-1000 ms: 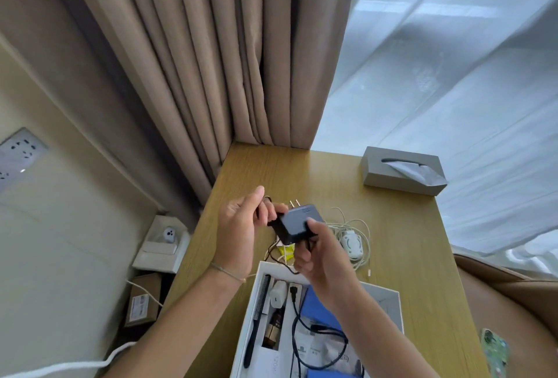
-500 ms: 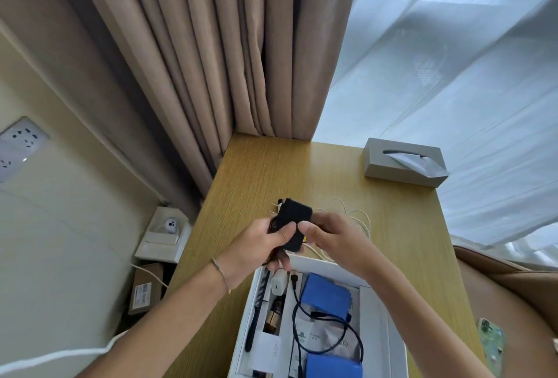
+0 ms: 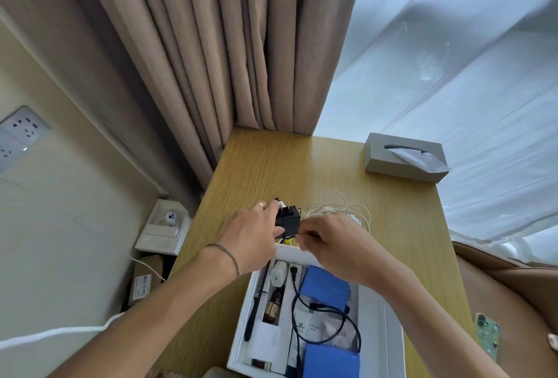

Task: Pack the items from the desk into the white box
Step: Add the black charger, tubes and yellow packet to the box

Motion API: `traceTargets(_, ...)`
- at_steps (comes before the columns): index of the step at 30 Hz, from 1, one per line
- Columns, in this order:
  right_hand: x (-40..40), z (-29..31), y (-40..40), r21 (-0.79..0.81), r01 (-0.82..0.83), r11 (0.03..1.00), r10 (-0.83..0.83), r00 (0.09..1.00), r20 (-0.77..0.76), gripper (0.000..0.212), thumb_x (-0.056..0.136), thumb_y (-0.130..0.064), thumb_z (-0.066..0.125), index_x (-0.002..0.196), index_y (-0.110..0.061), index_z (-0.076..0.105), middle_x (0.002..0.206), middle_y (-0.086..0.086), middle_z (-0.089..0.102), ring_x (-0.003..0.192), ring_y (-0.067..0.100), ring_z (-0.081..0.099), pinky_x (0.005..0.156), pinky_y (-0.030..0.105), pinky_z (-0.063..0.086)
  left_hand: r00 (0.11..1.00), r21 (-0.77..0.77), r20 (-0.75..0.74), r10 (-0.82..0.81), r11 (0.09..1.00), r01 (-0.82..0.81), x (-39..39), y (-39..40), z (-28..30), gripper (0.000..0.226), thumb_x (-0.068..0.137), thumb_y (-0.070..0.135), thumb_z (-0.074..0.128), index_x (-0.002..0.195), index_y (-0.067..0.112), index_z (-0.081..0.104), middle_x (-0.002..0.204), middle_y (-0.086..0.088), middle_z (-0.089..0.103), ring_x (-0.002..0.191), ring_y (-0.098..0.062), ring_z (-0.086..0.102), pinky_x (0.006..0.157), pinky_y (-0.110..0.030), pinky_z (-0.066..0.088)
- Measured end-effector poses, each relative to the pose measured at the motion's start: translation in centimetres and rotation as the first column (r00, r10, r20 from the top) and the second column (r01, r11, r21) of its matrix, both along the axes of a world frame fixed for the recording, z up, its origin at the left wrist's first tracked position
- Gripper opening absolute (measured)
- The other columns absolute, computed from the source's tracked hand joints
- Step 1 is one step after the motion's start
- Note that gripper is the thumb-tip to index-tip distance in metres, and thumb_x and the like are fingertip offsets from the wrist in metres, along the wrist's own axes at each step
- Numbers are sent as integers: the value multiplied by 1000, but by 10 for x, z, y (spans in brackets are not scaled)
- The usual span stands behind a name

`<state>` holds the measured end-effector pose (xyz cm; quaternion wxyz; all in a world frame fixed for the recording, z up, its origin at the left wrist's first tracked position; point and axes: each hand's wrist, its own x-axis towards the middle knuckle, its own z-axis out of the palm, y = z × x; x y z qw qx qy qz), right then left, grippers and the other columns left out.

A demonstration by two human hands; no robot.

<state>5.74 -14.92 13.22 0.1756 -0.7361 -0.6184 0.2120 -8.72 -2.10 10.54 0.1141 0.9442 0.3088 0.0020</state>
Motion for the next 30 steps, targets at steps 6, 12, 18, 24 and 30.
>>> traceTargets(6, 17, 22, 15, 85, -32, 996, 38, 997, -74, 20, 94, -28, 68, 75, -23, 67, 66, -7, 66, 57, 10, 57, 53, 24, 42, 955, 58, -31, -296, 953, 297, -15, 4, 14, 20, 97, 36, 54, 103, 33, 35, 84, 11, 48, 56, -8, 46, 57, -31, 29)
traceTargets(12, 29, 13, 38, 104, -11, 995, 58, 885, -461, 22, 88, -35, 75, 71, -23, 68, 61, -12, 59, 57, 1, 50, 55, 16, 38, 916, -140, 202, -348, 915, 378, -39, -7, 25, 21, 98, 37, 53, 109, 38, 35, 84, 20, 42, 62, -3, 48, 54, -20, 32)
traceTargets(18, 7, -38, 41, 60, 144, 988, -47, 639, -768, 37, 97, -30, 58, 80, 3, 62, 64, 11, 43, 57, 16, 36, 55, 26, 31, 873, -378, 487, -23, 896, 234, -47, 3, 39, 16, 97, 24, 57, 108, 34, 51, 85, 15, 57, 77, -7, 56, 62, -18, 41)
traceTargets(24, -34, -46, 26, 12, 65, 998, -59, 958, -282, 31, 105, -19, 44, 85, -24, 67, 50, -12, 48, 44, 6, 42, 50, 27, 35, 880, -185, 428, 206, 973, -138, -39, 22, 24, 23, 96, 25, 58, 117, 19, 51, 98, 0, 60, 83, -22, 59, 67, -36, 46)
traceTargets(30, -39, 1, 27, 73, -64, 995, 56, 992, 109, 26, 102, -18, 45, 86, -21, 66, 59, -10, 56, 51, 5, 51, 52, 30, 44, 988, 18, 98, 116, 993, -119, -42, 14, 6, 20, 96, 28, 56, 106, 28, 39, 98, 4, 53, 61, -17, 46, 48, -28, 27)
